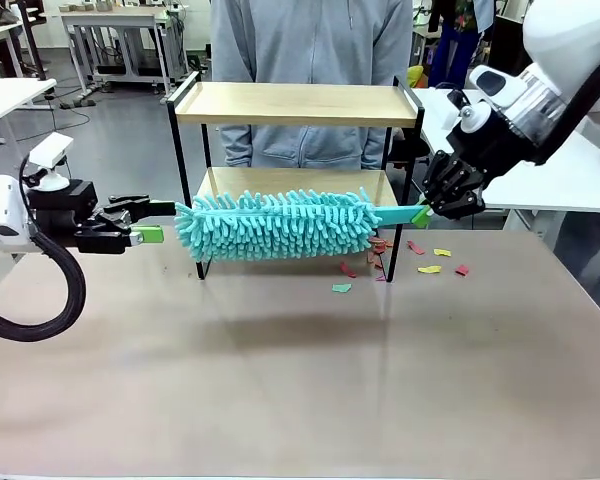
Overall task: Clean the shelf.
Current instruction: Hand the Duster back to the human.
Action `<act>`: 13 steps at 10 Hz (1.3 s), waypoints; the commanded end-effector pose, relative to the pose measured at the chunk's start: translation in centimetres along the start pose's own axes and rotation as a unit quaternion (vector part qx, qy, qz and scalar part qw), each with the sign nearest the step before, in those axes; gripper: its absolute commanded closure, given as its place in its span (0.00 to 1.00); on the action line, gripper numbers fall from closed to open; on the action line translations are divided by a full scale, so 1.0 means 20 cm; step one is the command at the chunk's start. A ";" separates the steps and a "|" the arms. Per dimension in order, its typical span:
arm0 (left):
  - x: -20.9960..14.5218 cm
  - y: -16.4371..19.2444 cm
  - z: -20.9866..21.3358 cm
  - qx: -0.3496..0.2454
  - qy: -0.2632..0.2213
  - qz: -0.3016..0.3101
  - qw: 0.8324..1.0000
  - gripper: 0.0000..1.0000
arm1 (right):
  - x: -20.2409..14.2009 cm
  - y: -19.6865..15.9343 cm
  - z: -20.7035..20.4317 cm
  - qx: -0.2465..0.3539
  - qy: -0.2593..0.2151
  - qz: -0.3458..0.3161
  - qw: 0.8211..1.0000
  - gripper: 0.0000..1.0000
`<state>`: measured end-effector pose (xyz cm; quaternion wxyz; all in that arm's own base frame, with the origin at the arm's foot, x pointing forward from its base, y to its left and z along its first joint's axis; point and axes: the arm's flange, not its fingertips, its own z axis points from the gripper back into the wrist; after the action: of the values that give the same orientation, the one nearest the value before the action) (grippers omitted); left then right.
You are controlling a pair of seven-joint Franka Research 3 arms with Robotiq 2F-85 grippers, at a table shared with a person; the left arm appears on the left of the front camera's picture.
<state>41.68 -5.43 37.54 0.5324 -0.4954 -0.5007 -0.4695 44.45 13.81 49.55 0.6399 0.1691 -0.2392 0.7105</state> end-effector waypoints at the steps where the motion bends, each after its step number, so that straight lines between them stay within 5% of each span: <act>1: -0.01 -0.01 -0.07 -0.009 -0.008 -0.010 1.000 0.00 | -0.02 -0.03 -0.04 -0.014 -0.036 0.009 0.999 0.87; 12: -0.04 0.04 -0.47 -0.025 0.001 -0.035 0.999 0.00 | 0.00 -0.01 -0.02 0.000 -0.007 -0.003 1.000 0.87; 13: -0.03 0.03 -0.48 -0.031 -0.004 -0.039 0.999 0.58 | 0.00 -0.01 -0.02 0.000 -0.007 -0.003 1.000 0.87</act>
<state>42.94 -14.39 36.77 0.5104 -0.4973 -0.4917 -0.5004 44.84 13.90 48.89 0.6391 0.1783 -0.2460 0.7065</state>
